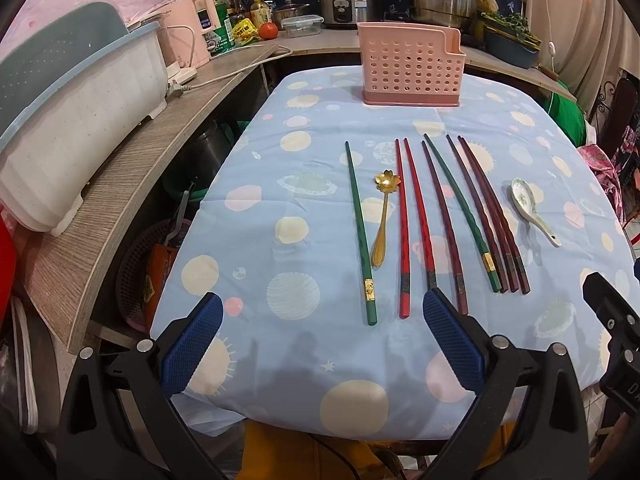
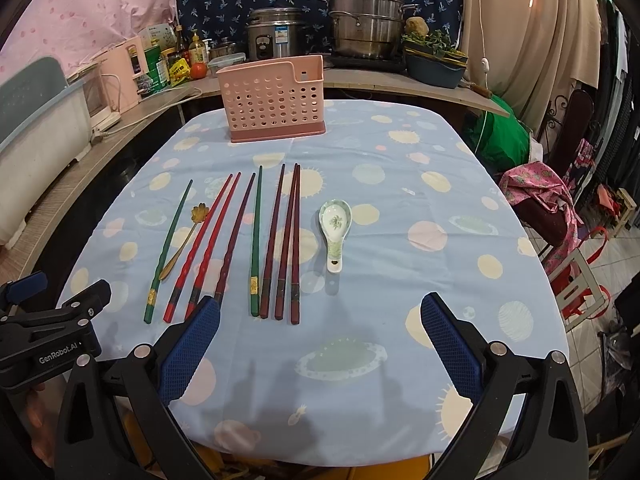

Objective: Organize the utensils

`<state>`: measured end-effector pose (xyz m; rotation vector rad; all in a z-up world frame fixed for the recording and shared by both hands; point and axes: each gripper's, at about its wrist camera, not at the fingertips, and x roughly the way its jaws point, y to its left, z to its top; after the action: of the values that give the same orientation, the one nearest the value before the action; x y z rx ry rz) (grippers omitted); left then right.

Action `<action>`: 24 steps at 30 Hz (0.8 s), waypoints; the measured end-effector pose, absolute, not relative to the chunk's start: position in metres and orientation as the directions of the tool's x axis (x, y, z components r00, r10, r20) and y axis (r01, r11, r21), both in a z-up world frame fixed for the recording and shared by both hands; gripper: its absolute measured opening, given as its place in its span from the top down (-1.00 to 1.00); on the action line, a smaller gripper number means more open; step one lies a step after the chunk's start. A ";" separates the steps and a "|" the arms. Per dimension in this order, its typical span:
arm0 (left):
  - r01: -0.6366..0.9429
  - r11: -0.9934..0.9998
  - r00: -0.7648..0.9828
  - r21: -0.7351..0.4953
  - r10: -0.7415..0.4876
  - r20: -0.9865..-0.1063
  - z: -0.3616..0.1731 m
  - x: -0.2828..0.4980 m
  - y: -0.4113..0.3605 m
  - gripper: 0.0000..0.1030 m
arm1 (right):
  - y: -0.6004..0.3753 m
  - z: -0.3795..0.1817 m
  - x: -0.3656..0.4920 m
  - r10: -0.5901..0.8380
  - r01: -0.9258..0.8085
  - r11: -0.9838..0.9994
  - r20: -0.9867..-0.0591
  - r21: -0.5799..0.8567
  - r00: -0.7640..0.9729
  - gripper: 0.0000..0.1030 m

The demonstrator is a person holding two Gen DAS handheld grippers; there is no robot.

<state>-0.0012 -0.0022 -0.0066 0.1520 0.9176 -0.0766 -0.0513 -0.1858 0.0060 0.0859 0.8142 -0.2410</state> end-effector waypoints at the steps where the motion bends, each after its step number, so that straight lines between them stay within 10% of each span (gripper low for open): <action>1: 0.131 0.987 0.605 0.098 -0.001 -0.796 -0.007 -0.001 -0.002 -0.86 | -0.186 0.006 -0.051 -0.179 0.245 0.969 -0.729 -0.016 0.661 -0.87; 24: 0.131 0.987 0.590 0.093 -0.003 -0.807 -0.012 0.002 -0.002 -0.86 | -0.187 0.002 -0.051 -0.178 0.247 0.969 -0.732 -0.014 0.658 -0.87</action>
<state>0.0015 -0.0020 -0.0120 0.1481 0.9368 -0.0782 -0.0515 -0.1869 0.0023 0.0893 0.8185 -0.2412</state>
